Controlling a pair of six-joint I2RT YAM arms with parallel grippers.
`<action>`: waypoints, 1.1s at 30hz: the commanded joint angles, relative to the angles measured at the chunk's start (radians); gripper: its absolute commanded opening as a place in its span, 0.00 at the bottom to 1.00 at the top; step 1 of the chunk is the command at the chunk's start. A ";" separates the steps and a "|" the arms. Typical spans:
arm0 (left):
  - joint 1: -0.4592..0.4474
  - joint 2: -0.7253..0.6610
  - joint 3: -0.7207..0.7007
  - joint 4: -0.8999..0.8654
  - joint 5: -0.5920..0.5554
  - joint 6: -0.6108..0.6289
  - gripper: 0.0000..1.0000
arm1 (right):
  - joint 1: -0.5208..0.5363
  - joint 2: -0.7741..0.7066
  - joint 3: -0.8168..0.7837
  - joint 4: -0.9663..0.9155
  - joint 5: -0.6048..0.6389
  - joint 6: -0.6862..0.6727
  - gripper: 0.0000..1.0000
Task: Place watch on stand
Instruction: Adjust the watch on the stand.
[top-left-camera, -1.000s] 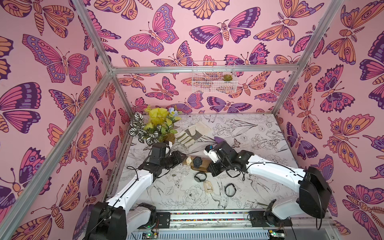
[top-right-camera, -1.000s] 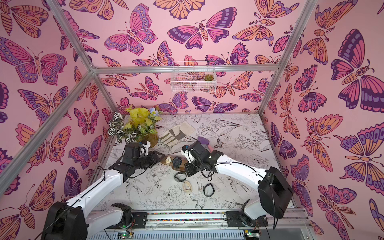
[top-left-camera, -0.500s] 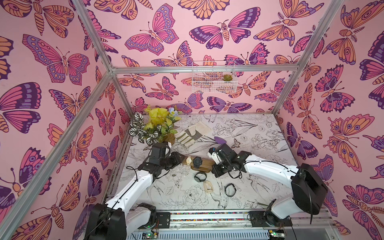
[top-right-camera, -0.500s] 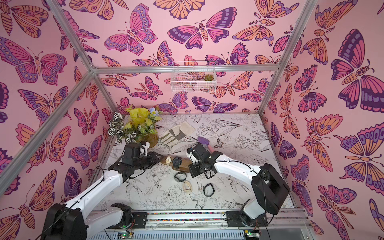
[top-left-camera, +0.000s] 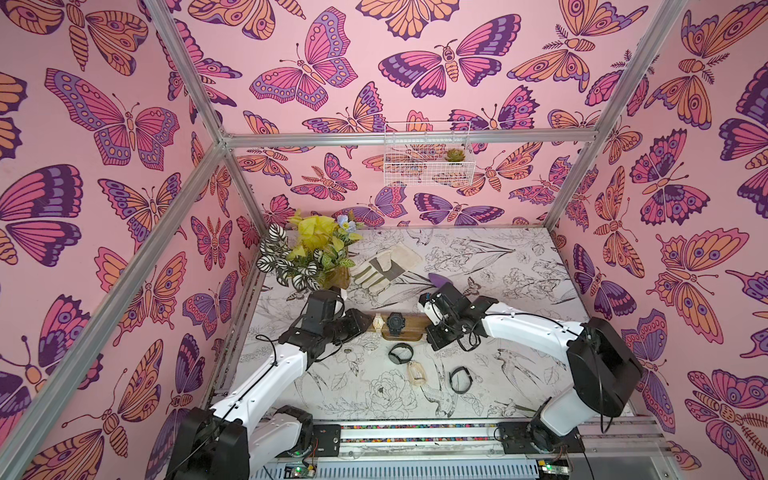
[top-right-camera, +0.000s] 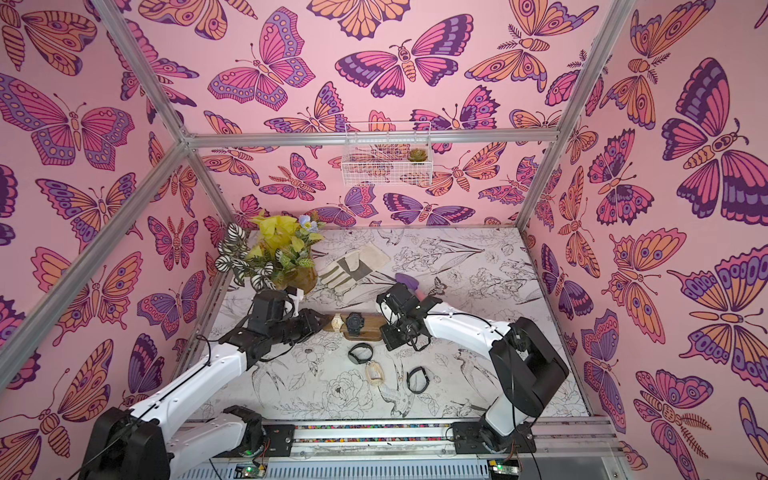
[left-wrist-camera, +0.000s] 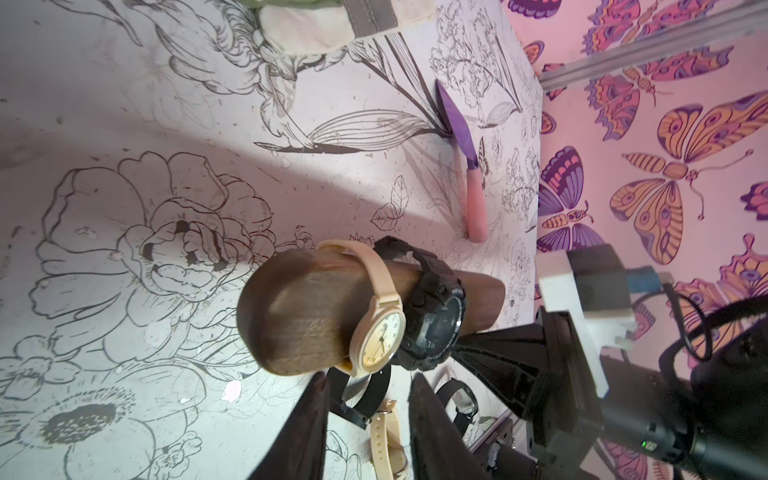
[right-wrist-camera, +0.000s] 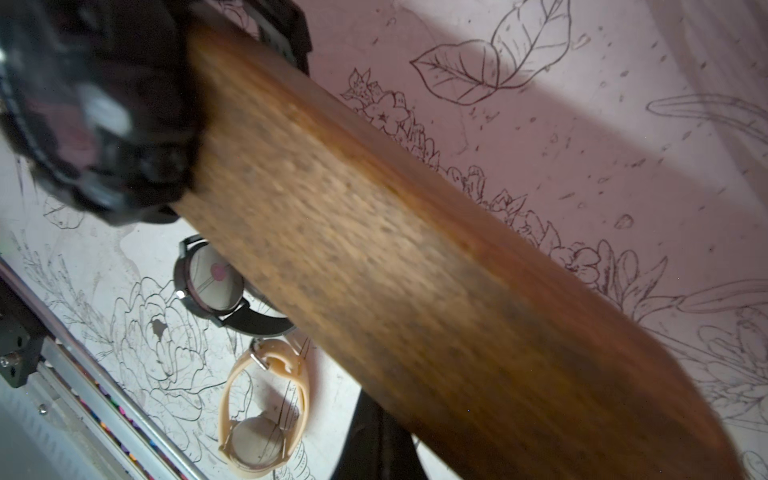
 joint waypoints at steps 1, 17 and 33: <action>-0.033 0.010 0.022 0.006 -0.009 -0.002 0.27 | -0.007 0.009 0.032 -0.020 0.000 -0.017 0.00; -0.073 0.165 0.083 0.084 -0.019 0.014 0.13 | -0.007 -0.008 0.022 -0.018 0.002 -0.011 0.00; -0.074 -0.013 0.089 -0.002 -0.058 -0.002 0.19 | 0.034 -0.090 0.004 -0.058 -0.044 -0.009 0.01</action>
